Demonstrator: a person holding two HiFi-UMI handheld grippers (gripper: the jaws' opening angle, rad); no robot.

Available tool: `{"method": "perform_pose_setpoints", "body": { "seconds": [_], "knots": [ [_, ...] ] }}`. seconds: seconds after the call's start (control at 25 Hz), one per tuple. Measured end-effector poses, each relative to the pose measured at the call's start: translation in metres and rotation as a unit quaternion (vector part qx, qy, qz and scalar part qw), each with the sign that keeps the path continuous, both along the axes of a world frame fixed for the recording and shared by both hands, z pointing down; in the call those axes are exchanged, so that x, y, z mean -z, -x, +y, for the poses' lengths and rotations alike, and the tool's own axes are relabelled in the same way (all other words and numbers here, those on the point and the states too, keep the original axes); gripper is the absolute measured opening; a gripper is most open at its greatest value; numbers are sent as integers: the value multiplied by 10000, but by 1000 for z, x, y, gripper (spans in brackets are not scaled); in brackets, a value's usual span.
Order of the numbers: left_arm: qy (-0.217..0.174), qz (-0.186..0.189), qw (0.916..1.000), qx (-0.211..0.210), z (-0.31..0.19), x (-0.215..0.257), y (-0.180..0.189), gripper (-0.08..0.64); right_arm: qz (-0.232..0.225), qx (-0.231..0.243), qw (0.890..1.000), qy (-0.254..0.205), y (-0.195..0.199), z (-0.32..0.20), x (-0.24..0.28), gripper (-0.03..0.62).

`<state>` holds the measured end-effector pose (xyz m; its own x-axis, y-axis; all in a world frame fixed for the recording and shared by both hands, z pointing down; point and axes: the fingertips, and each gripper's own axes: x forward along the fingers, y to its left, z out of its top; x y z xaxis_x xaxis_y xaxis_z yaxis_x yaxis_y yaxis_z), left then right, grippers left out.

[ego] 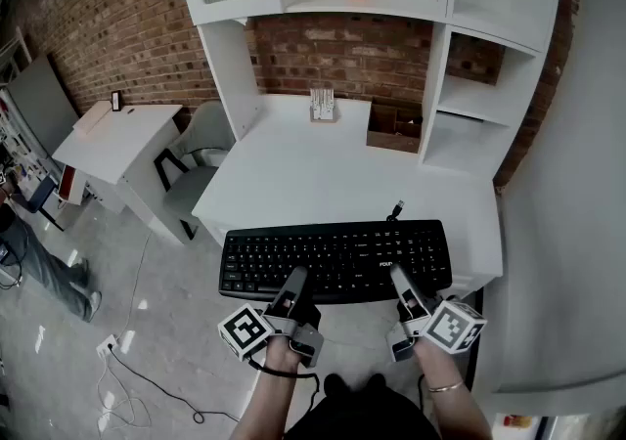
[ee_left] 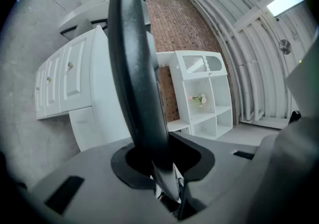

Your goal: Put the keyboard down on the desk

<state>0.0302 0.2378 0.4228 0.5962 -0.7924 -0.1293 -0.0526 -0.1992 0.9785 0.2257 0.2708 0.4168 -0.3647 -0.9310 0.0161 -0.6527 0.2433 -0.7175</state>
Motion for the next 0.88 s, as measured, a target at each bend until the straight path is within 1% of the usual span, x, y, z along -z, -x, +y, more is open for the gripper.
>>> {"method": "perform_pose_setpoints", "body": {
  "seconds": [0.12, 0.28, 0.48, 0.6, 0.76, 0.88],
  "knots": [
    [6, -40, 10000, 71, -1, 1, 0, 83, -22, 70, 9999, 68, -3, -2, -6, 183],
    [58, -36, 9997, 226, 3, -1, 0, 84, -80, 264, 9996, -6, -2, -6, -3, 183],
    [-24, -72, 9990, 442, 2, 5, 8, 83, -176, 510, 9985, -72, 6, -16, -2, 183],
    [-3, -101, 9984, 563, 1, 4, 7, 83, -158, 590, 9981, 3, 3, -21, -8, 183],
    [45, -262, 9970, 723, 0, -1, 6, 84, -144, 759, 9970, 100, -2, -28, -21, 183],
    [87, -388, 9960, 798, -3, -7, 6, 84, -247, 957, 9951, 27, 0, -35, -14, 183]
  ]
}}
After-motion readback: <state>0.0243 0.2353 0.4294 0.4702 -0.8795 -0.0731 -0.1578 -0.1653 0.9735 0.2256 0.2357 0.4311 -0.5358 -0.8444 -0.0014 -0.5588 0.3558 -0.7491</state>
